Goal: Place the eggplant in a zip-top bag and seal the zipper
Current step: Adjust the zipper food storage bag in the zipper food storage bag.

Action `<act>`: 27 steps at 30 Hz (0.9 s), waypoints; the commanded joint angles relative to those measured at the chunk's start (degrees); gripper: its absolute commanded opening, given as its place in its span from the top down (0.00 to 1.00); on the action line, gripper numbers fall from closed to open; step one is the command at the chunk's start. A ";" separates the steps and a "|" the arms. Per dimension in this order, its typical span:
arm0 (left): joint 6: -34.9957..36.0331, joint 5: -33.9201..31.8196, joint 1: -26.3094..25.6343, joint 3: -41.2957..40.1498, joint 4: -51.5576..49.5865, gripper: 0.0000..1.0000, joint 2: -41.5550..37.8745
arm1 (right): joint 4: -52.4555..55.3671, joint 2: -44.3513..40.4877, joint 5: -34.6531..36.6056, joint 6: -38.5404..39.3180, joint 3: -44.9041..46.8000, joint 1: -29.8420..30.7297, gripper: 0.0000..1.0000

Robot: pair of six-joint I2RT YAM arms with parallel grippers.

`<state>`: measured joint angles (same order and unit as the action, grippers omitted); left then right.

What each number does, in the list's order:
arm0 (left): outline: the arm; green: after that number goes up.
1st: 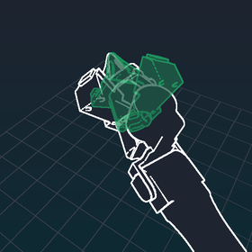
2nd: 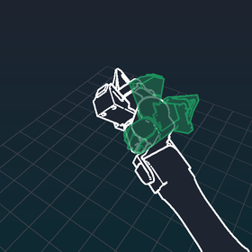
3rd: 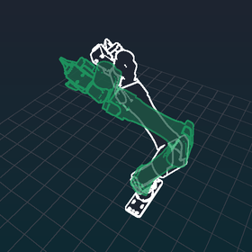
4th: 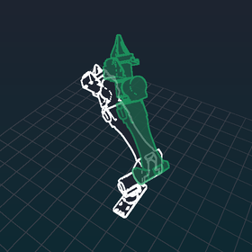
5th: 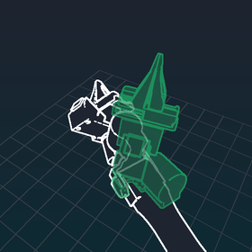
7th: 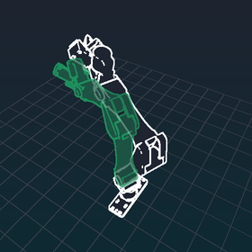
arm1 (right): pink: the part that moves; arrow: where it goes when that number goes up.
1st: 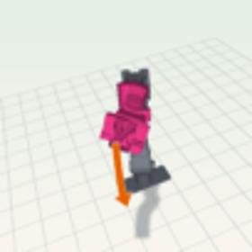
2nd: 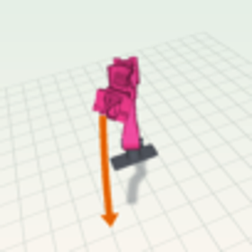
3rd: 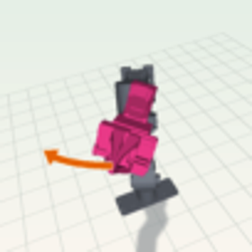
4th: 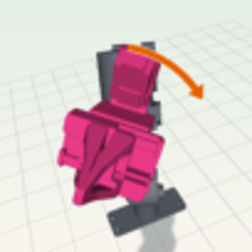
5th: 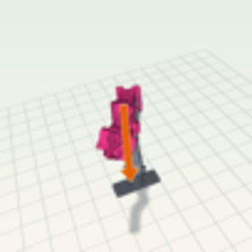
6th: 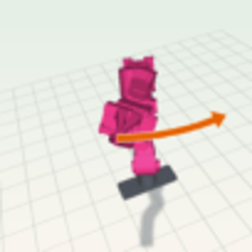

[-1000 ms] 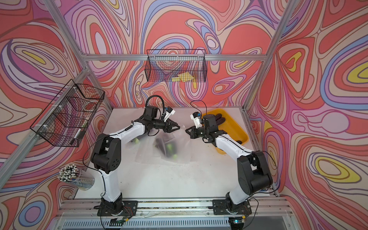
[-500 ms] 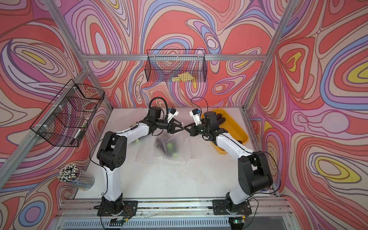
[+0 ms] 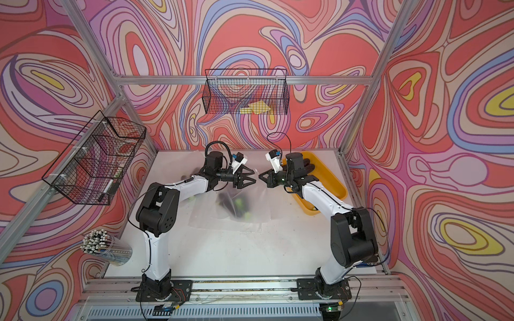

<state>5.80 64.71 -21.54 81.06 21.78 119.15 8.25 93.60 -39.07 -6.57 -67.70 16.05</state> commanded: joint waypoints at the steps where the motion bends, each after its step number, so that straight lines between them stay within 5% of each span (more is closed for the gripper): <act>1: 0.76 0.45 1.40 -0.37 6.20 0.30 0.09 | 2.06 1.14 -1.33 1.91 -1.37 -0.32 1.00; 9: 2.85 3.04 1.36 4.28 2.54 0.29 2.04 | 2.12 1.31 -3.91 2.11 -1.79 -0.32 1.00; 14: -4.23 7.65 1.27 3.06 13.43 0.28 3.37 | 1.69 1.91 -5.56 1.69 -2.19 -0.32 1.00; 27: -11.32 11.89 0.55 3.37 20.67 0.34 5.09 | -0.84 2.83 -5.79 -0.06 -3.31 -0.32 1.00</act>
<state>-4.12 73.80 -20.53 83.81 38.02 123.96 9.04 95.18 -44.49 -5.87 -69.54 16.03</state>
